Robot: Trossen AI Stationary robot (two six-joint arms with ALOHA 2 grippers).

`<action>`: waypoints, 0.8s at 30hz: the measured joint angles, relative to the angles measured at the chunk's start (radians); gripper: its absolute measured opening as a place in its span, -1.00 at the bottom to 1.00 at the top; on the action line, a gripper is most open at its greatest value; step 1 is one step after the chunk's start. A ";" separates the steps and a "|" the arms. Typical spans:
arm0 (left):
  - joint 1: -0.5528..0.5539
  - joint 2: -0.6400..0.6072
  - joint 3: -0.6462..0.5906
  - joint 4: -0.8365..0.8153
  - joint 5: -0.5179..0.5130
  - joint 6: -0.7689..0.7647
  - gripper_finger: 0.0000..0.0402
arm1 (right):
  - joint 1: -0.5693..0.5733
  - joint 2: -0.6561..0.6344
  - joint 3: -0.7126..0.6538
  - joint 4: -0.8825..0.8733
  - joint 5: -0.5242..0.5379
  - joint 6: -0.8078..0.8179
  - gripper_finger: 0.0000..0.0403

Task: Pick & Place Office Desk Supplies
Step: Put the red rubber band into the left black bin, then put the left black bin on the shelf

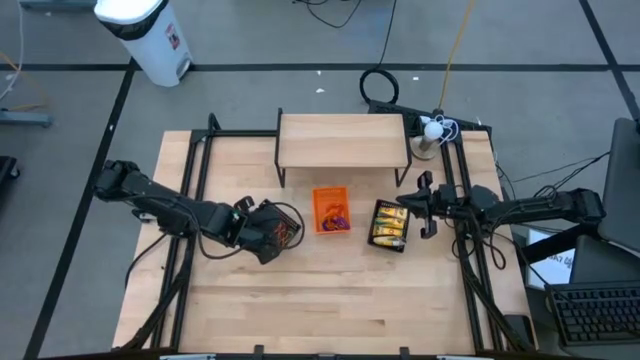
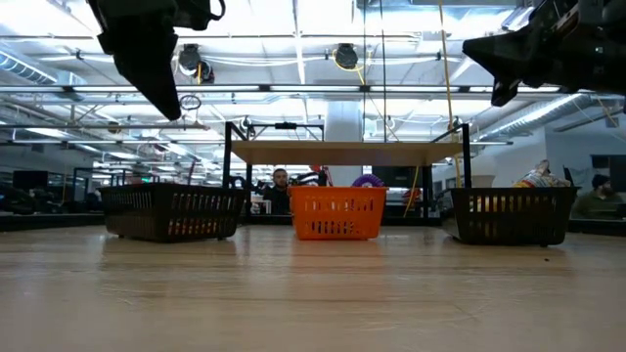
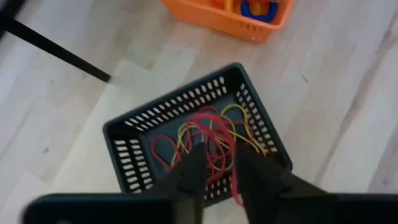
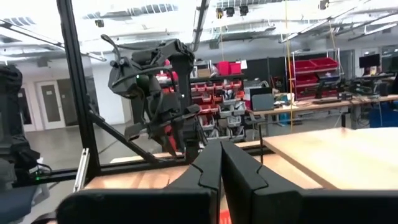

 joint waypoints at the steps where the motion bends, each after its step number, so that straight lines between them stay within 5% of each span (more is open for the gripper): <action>1: 0.000 0.000 0.000 0.000 0.008 0.001 -0.51 | 0.000 0.000 0.000 -0.008 0.000 0.003 -0.98; 9: 0.008 0.000 0.000 -0.012 -0.021 0.039 0.13 | 0.000 0.000 0.000 -0.013 0.000 -0.009 -0.98; 14: 0.041 0.000 0.000 -0.012 -0.024 0.116 0.35 | 0.000 0.000 0.000 -0.015 0.000 0.007 -0.98; 19: 0.044 -0.034 0.000 0.060 -0.080 0.225 0.35 | 0.001 0.000 0.000 -0.014 -0.003 0.081 -0.98; 24: 0.044 -0.186 -0.004 0.177 -0.100 0.363 0.06 | 0.000 -0.005 0.000 -0.011 -0.004 0.076 -0.99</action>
